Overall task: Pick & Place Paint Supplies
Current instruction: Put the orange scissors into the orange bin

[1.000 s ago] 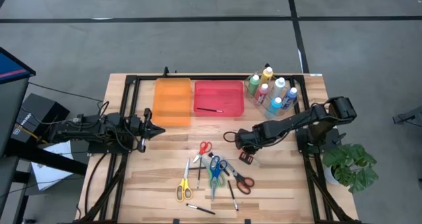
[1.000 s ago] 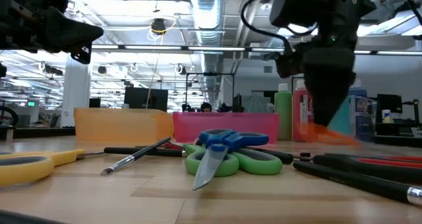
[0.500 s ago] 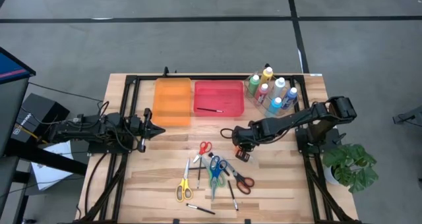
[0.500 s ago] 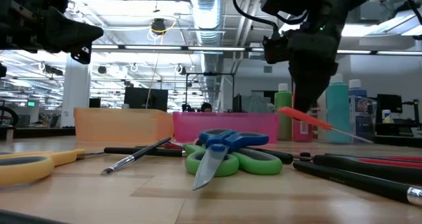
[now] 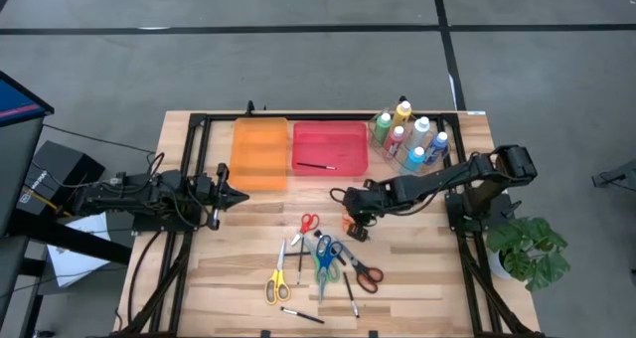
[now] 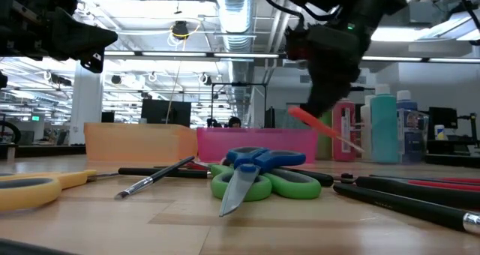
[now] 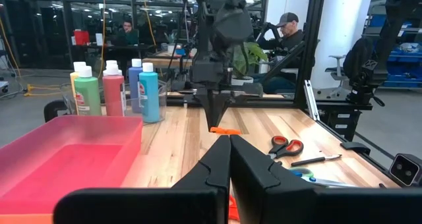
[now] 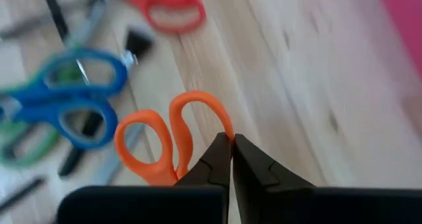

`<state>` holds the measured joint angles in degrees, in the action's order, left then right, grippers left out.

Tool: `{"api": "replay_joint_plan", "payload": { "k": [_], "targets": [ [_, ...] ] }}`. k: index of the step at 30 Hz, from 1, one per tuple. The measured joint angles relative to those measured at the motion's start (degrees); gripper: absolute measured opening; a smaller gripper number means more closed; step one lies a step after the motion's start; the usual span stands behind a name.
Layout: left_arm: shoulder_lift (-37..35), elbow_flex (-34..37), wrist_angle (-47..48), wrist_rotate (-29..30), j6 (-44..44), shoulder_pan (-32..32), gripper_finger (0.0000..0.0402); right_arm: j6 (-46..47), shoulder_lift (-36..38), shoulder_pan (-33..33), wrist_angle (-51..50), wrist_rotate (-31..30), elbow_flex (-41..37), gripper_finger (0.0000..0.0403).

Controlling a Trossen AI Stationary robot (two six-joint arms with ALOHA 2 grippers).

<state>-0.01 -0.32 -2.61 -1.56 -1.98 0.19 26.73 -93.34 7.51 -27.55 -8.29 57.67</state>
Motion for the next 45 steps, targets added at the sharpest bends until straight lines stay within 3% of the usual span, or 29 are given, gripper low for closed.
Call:
{"api": "replay_joint_plan", "payload": {
  "k": [6, 18, 24, 33, 45],
  "targets": [
    [0.00, -0.02, 0.02, 0.01, -0.02, 0.00, 0.0002, -5.62, 0.02, -2.48, 11.10, -1.42, 0.00, 0.0001],
    [0.00, -0.02, 0.02, 0.00, 0.00, 0.00, 0.0002, -18.04, -0.88, -9.38, 42.95, -2.34, 0.01, 0.0000],
    [0.00, -0.02, -0.08, 0.00, -0.02, 0.00, 0.0002, -22.80, -7.38, -12.12, 57.85, -2.36, 3.06, 0.0000],
    [0.00, -0.02, -0.34, 0.00, -0.02, 0.00, 0.0002, -28.91, -23.72, -15.12, 55.84, -2.13, 22.63, 0.0000],
    [0.00, -0.02, -0.37, 0.00, -0.01, 0.00, 0.0002, -29.78, -39.27, -20.60, 41.02, -2.10, 44.09, 0.0000]
  ]
}}
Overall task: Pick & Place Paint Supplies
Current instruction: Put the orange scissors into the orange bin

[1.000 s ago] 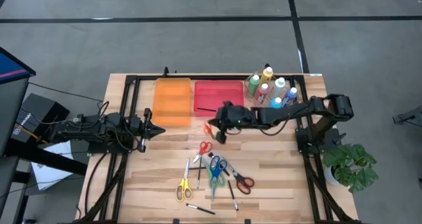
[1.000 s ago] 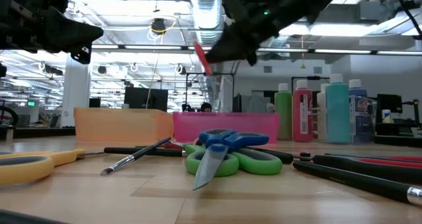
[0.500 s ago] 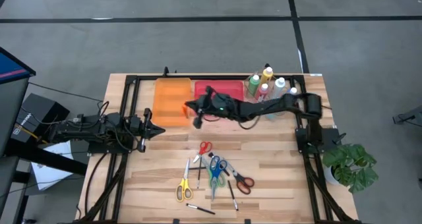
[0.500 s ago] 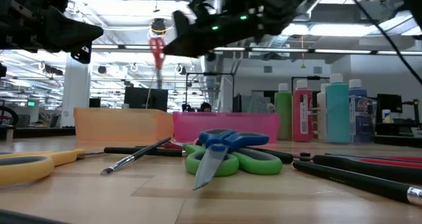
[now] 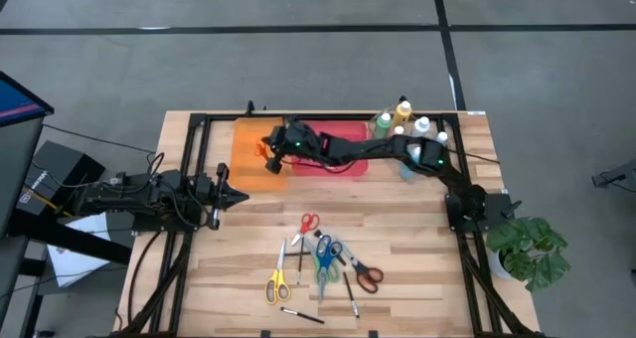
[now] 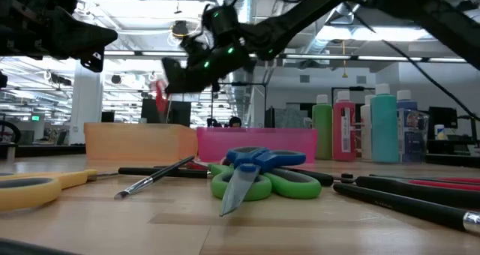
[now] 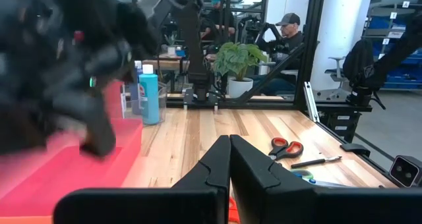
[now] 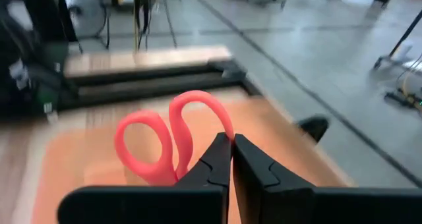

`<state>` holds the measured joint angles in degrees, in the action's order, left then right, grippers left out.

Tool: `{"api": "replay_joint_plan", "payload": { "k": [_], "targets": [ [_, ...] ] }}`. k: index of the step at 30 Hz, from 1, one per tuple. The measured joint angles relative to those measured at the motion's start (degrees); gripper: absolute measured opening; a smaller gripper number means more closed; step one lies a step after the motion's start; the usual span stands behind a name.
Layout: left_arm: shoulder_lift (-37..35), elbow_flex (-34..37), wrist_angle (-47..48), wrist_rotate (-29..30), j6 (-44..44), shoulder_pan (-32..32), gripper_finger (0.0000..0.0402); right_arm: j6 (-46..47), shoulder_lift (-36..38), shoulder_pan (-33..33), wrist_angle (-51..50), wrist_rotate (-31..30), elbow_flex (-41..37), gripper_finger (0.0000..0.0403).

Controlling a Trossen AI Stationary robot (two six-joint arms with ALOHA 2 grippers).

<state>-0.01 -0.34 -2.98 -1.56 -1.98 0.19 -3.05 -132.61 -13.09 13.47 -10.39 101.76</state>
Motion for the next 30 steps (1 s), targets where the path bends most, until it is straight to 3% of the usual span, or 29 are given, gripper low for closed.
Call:
{"api": "replay_joint_plan", "payload": {
  "k": [6, 30],
  "targets": [
    [0.00, 0.00, -0.02, 0.00, -0.01, 0.00, 0.0002, 0.02, -4.66, -0.12, -6.42, 0.02, 5.29, 0.0000],
    [0.00, 0.00, -0.02, 0.00, 0.00, 0.00, 0.0002, 1.40, -4.60, -1.28, -13.86, -0.02, 5.54, 0.0000]
  ]
}}
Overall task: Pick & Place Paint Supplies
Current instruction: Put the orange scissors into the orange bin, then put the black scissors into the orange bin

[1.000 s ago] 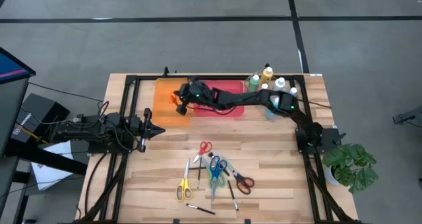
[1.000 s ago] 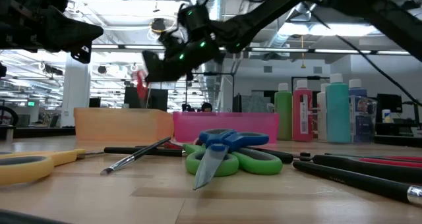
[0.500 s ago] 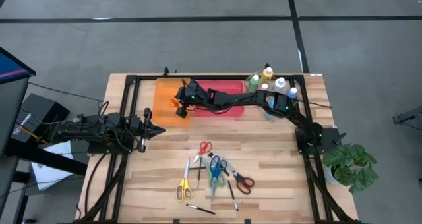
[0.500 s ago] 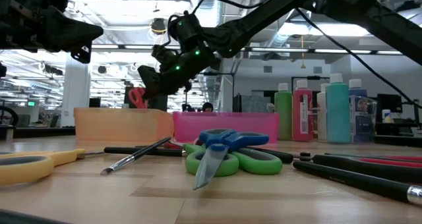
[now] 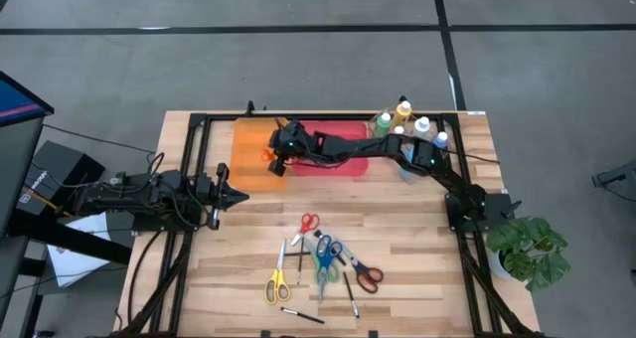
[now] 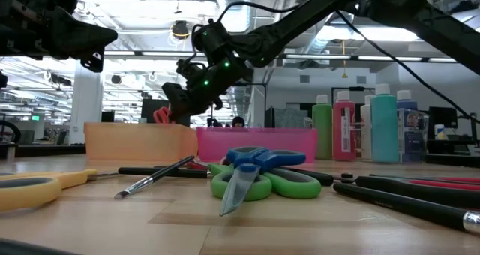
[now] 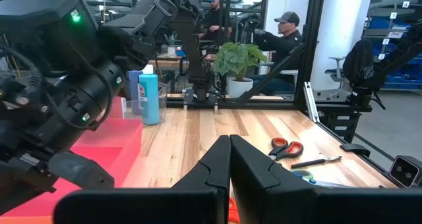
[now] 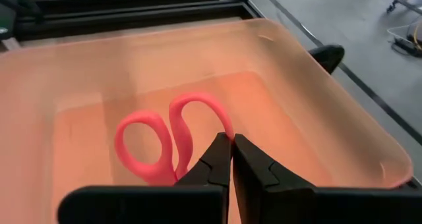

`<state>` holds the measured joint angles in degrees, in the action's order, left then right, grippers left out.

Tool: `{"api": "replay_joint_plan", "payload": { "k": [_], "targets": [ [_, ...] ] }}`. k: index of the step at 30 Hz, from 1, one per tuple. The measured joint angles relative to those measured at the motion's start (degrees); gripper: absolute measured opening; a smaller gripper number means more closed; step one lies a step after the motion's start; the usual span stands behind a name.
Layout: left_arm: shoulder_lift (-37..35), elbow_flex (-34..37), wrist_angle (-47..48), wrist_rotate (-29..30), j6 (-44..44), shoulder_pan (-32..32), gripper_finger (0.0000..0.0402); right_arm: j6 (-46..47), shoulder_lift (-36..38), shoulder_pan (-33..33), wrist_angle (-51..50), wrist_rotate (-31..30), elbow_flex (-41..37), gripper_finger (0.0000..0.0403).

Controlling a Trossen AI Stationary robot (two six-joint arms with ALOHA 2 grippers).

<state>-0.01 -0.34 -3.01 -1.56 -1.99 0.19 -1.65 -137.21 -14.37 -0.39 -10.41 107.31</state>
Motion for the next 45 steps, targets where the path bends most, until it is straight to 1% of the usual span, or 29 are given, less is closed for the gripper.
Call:
{"api": "replay_joint_plan", "payload": {
  "k": [5, 11, 17, 19, 21, 23, 28, 30, 33, 35, 38, 41, 45],
  "targets": [
    [0.00, 0.00, 0.00, 0.02, -0.01, 0.00, 0.0002, 0.15, 0.02, -0.04, -0.61, -0.19, 0.02, 0.0010],
    [0.00, 0.00, 0.00, 0.00, 0.01, 0.00, 0.0002, 0.17, 0.02, -0.02, -0.49, -0.17, 0.02, 0.0050],
    [0.00, 0.00, 0.00, 0.00, -0.01, 0.00, 0.0002, -0.75, 0.04, -0.06, -0.52, -0.15, 0.02, 0.0076],
    [0.00, 0.00, 0.02, 0.01, -0.01, 0.00, 0.0002, -1.83, 1.14, -0.04, -2.45, 0.02, -0.09, 0.0091],
    [0.00, 0.00, 0.00, 0.00, 0.00, -0.01, 0.0002, -3.18, 3.73, 0.02, -4.76, 0.08, -0.13, 0.0110],
    [0.00, 0.00, 0.01, 0.01, 0.01, -0.01, 0.0002, -4.84, 7.94, 0.43, -8.69, 0.28, -0.01, 0.0134],
    [0.00, 0.00, 0.01, 0.01, 0.00, -0.01, 0.0002, -7.61, 18.06, 3.24, -23.39, 4.90, 0.06, 0.0190],
    [0.00, -0.01, 0.01, 0.00, 0.00, -0.01, 0.0002, -8.75, 22.18, 5.17, -30.23, 5.45, -0.02, 0.0201],
    [0.00, 0.00, 0.02, 0.00, -0.01, 0.00, 0.0002, -8.44, 28.42, 8.63, -39.56, 5.49, -0.01, 0.0203],
    [0.00, -0.02, 0.00, 0.00, -0.01, 0.00, 0.0002, -6.59, 32.10, 11.33, -42.62, 5.48, -1.90, 0.0198],
    [0.00, 0.00, 0.01, 0.01, 0.00, -0.02, 0.0002, -1.91, 36.84, 16.04, -41.77, 5.49, -8.34, 0.0188],
    [0.00, 0.00, 0.02, 0.02, 0.01, 0.00, 0.0002, 0.51, 40.02, 20.93, -35.60, 5.62, -16.69, 0.0179],
    [0.00, -0.02, 0.00, 0.02, -0.01, 0.00, 0.0002, 3.05, 40.30, 26.47, -23.74, 5.56, -26.94, 0.0172]
  ]
}}
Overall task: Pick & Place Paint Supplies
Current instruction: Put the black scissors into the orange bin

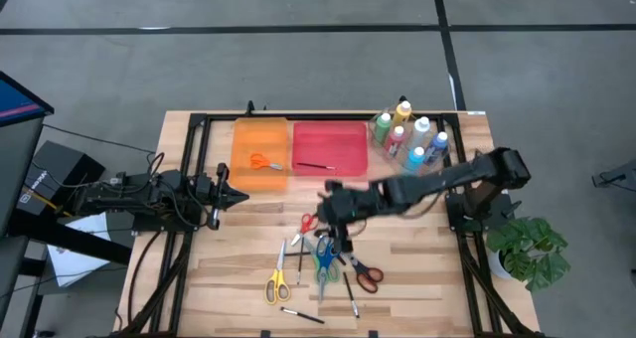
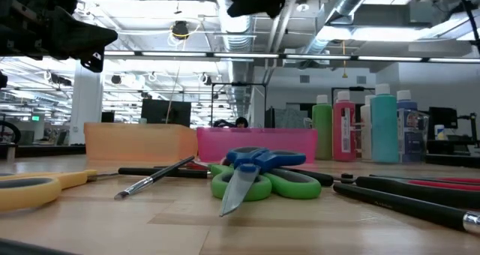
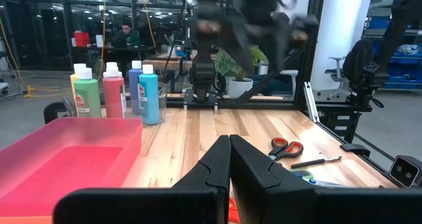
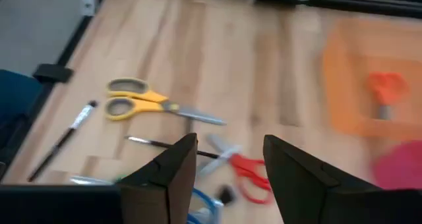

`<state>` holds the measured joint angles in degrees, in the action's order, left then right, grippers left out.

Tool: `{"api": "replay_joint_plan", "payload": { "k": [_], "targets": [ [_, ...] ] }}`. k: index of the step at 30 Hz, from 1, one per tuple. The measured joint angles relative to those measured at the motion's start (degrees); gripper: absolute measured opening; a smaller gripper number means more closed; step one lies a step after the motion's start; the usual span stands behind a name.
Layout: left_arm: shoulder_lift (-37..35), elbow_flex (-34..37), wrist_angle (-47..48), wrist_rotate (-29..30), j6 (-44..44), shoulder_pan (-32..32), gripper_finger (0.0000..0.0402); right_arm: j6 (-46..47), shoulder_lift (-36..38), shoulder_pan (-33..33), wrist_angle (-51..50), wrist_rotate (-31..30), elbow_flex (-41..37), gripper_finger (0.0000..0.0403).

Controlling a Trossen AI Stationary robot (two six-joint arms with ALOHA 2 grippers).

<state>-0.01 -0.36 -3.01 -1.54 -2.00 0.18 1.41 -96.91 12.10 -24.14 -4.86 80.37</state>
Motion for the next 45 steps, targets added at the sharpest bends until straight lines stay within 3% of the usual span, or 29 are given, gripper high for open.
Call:
{"api": "replay_joint_plan", "payload": {
  "k": [4, 9, 14, 21, 31, 45],
  "targets": [
    [0.00, 0.00, 0.00, -0.02, 0.02, -0.02, 0.0002, 8.54, -1.16, 4.67, 4.23, -5.01, -5.52, 0.0166],
    [0.00, 0.00, 0.00, -0.02, 0.01, -0.02, 0.0002, 30.35, -4.64, 9.87, -1.19, -10.43, -7.05, 0.0161],
    [0.00, 0.00, 0.00, -0.02, 0.02, 0.00, 0.0002, 45.15, -7.88, 14.03, -10.95, -9.44, -6.96, 0.0168],
    [0.00, 0.00, 0.00, -0.02, 0.01, 0.00, 0.0002, 59.84, -8.38, 17.85, -25.16, -1.27, -6.97, 0.0207],
    [0.00, 0.00, 0.00, -0.02, 0.02, 0.00, 0.0002, 62.51, -10.91, 22.01, -26.66, 2.05, -7.00, 0.0215],
    [0.00, 0.00, -0.13, -0.02, 0.02, 0.00, 0.0002, 52.66, -15.01, 19.68, -27.47, 2.71, -6.94, 0.0215]
  ]
}}
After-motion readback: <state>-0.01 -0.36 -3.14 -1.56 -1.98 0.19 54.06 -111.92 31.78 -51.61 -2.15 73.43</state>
